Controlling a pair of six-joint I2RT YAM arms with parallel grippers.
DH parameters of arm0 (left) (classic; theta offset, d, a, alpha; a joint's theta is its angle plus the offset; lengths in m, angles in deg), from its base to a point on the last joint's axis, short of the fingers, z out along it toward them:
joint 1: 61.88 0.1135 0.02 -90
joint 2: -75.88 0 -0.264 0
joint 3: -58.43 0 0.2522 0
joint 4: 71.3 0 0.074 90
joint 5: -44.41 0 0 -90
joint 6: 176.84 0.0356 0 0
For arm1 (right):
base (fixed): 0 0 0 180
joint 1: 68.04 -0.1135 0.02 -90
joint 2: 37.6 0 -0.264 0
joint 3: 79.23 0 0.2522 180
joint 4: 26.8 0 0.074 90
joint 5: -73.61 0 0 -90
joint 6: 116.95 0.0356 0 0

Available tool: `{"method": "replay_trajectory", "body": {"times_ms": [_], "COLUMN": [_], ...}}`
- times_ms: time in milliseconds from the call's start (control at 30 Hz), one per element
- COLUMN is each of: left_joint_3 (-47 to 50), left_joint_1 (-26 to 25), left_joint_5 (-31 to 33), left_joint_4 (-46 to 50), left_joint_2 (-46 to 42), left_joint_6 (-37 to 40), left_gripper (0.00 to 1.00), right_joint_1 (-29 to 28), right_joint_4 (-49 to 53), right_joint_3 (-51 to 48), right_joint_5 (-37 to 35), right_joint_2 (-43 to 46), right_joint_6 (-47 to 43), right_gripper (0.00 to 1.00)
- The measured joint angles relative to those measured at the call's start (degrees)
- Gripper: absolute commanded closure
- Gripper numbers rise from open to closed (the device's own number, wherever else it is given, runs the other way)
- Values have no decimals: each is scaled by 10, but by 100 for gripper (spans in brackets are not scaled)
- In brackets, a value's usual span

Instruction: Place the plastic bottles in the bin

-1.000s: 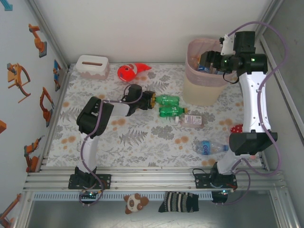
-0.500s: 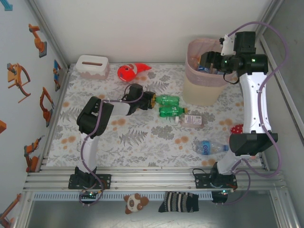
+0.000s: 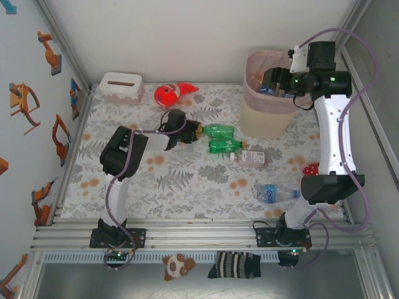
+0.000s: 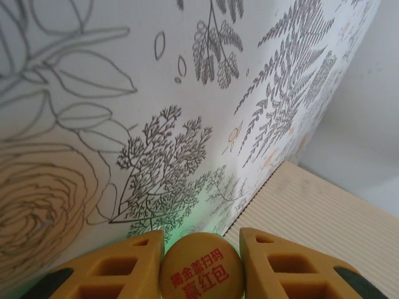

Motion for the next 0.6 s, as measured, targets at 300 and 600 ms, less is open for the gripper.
{"method": "replay_trajectory", "body": {"times_ms": [300,600], "left_joint_3": [0,1], "left_joint_1": [4,20], "left_joint_5": [8,3], "left_joint_4": [-6,-13], "left_joint_2": [0,-34], "left_joint_6": [0,63], "left_gripper": [75,79], "right_joint_1": [0,0], "right_joint_4": [0,-23], "right_joint_3": [-4,-59], "right_joint_5": [0,9], "right_joint_2": [1,34], "right_joint_6": [0,0], "right_gripper": [20,21]}}
